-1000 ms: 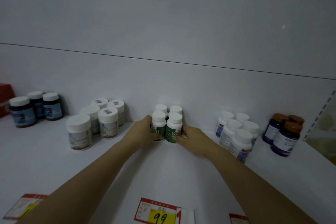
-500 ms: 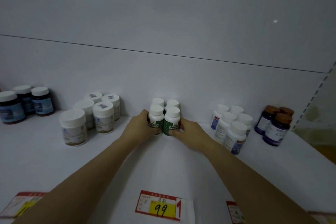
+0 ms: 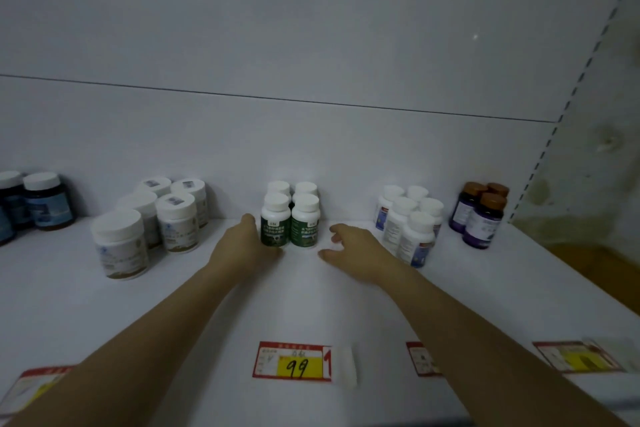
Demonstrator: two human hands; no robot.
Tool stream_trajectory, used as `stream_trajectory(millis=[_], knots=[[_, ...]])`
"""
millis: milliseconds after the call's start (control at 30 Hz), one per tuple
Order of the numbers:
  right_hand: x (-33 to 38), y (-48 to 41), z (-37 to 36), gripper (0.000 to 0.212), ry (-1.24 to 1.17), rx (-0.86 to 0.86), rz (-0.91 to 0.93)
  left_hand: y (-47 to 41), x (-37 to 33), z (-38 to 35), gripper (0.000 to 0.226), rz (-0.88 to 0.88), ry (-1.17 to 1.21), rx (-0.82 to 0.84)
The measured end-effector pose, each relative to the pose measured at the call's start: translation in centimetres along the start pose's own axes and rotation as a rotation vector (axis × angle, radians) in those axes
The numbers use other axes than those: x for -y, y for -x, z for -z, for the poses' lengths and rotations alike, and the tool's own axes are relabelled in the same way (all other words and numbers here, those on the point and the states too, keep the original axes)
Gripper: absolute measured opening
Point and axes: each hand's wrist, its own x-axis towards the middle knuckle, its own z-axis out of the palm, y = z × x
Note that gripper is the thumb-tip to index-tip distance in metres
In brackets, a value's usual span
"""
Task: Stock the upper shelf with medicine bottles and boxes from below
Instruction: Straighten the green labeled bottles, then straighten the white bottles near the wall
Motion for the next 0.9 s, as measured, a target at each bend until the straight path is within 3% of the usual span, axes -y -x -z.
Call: stream_trajectory(millis=[233,367,533,767,900], knots=[[-1.7,6.3,2.4,0.056,0.019,-0.022,-0.065,4.3,-2.8,0.1,0.046,-0.089,-0.205,0.07],[-3.9,9.4,4.3,0.045,0.045,-0.035,-0.102,5.8,-6.6,-1.0,0.043,-0.222,-0.142,0.164],[-8.1,11.2,7.4,0.031,0.021,-0.164,-0.187,6.3,-11.2,-3.2,0.077,-0.303,-0.081,0.26],[-14.0,8.0,10.2,0.055,-0.017,-0.195,-0.218,5.6,-15.9,-8.5,0.096,-0.369,0.032,0.38],[-15.2,4.8,10.8,0.06,-0.009,-0.131,-0.13,3.6,-17.0,-11.3,0.108,-0.299,0.135,0.299]])
